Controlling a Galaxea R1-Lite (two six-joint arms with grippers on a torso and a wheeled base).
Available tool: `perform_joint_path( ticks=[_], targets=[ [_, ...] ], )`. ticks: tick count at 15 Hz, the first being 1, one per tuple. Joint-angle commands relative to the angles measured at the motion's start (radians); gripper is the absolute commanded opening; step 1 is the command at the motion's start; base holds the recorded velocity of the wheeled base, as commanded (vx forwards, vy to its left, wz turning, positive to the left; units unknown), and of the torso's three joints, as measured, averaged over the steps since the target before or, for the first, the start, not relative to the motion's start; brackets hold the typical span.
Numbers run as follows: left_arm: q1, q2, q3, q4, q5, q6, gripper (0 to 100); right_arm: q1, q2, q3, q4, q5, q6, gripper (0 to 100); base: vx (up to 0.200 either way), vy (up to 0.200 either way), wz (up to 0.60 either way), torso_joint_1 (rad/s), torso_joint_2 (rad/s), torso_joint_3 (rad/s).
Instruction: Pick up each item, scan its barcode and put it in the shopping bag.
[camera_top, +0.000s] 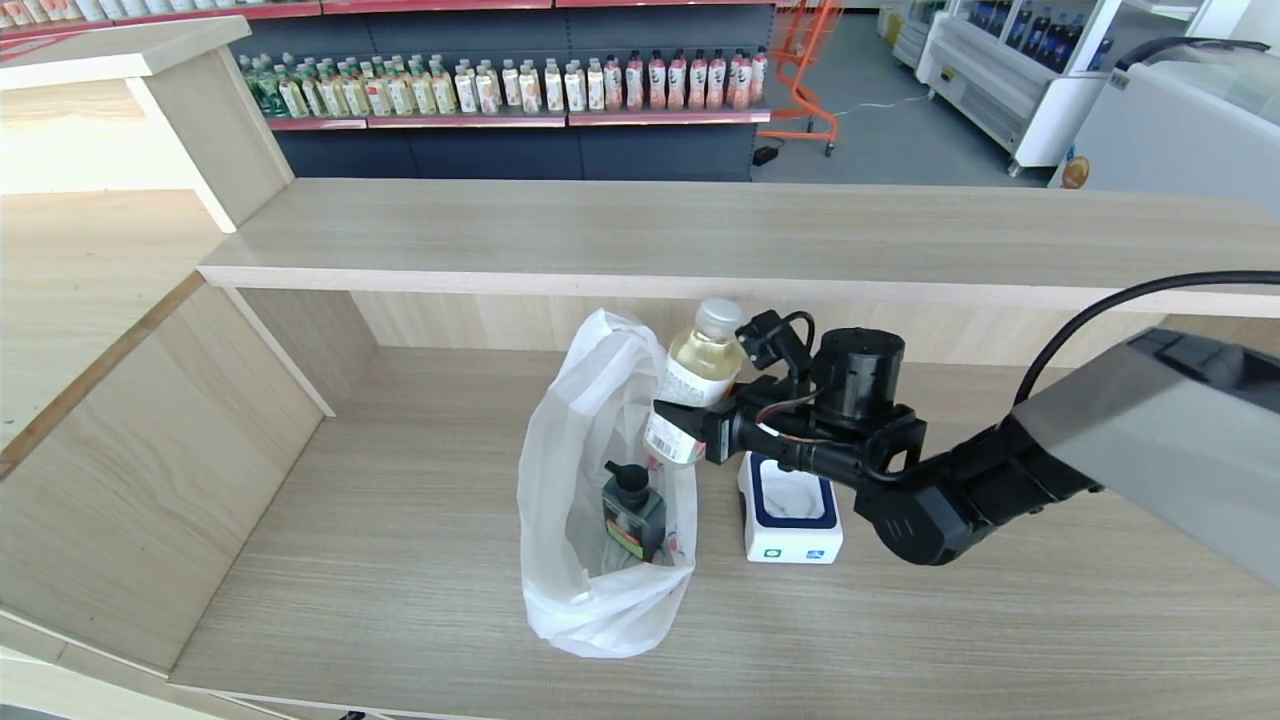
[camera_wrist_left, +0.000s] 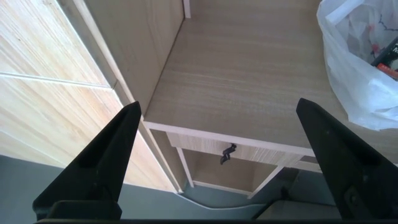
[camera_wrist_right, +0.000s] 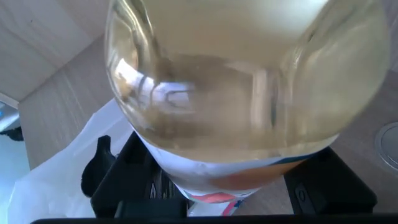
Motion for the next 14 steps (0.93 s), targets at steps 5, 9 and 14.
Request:
perform_joint_path(
  ticks=[5, 9, 14],
  targets=[
    [0.000, 0.000, 0.000, -0.001, 0.000, 0.000, 100, 0.049, 0.139, -0.079, -0.034, 0.001, -0.017, 0, 0.000, 0.000, 0.00, 0.000, 0.00, 0.000],
    [0.000, 0.000, 0.000, -0.001, 0.000, 0.000, 100, 0.026, 0.236, -0.088, -0.130, -0.004, -0.178, 0, 0.000, 0.000, 0.00, 0.000, 0.00, 0.000],
    [0.000, 0.000, 0.000, 0.000, 0.000, 0.000, 100, 0.015, 0.262, -0.118, -0.154, -0.005, -0.260, 0, 0.000, 0.000, 0.00, 0.000, 0.00, 0.000]
  ],
)
